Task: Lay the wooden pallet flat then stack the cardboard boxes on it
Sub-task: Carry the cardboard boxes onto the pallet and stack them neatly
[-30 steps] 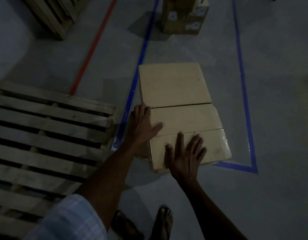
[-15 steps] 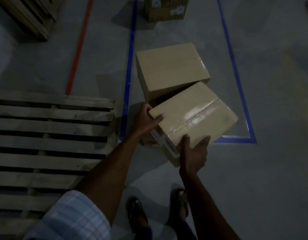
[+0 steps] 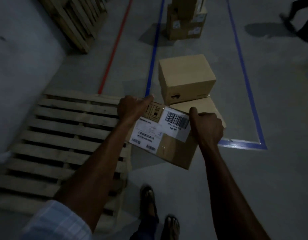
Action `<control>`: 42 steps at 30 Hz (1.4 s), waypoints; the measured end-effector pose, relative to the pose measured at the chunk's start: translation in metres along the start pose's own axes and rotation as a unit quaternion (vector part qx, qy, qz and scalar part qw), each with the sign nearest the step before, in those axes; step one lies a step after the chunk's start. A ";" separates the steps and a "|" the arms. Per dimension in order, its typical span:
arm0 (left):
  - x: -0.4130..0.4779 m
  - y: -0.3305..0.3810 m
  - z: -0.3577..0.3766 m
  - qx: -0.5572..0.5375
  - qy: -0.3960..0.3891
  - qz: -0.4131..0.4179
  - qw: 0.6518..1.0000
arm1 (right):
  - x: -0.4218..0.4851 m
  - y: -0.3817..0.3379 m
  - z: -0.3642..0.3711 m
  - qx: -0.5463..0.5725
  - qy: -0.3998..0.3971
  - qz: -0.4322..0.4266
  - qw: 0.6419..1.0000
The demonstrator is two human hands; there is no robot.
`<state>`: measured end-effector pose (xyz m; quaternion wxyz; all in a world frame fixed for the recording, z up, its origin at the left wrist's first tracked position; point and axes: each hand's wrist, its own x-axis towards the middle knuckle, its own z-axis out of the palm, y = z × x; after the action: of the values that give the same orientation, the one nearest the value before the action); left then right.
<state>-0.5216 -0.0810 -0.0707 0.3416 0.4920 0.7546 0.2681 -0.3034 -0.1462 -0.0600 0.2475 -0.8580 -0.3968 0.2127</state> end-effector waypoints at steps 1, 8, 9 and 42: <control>-0.009 -0.008 -0.014 -0.003 0.024 -0.003 1.000 | -0.010 -0.006 0.003 0.009 -0.022 -0.008 1.000; -0.052 -0.068 -0.102 -0.014 0.103 -0.087 0.991 | -0.073 -0.044 0.044 0.027 -0.129 -0.032 0.991; -0.054 -0.080 -0.112 -0.002 0.104 -0.097 0.990 | -0.079 -0.048 0.052 0.039 -0.137 -0.030 0.989; 0.252 -0.981 -0.418 -0.122 0.005 -0.109 0.987 | -0.514 -0.148 0.933 0.126 -0.271 -0.099 0.949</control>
<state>-1.4667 -0.2410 -0.6005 0.4227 0.3603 0.7666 0.3222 -1.2182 -0.2287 -0.6204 0.2564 -0.6864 -0.5021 0.4593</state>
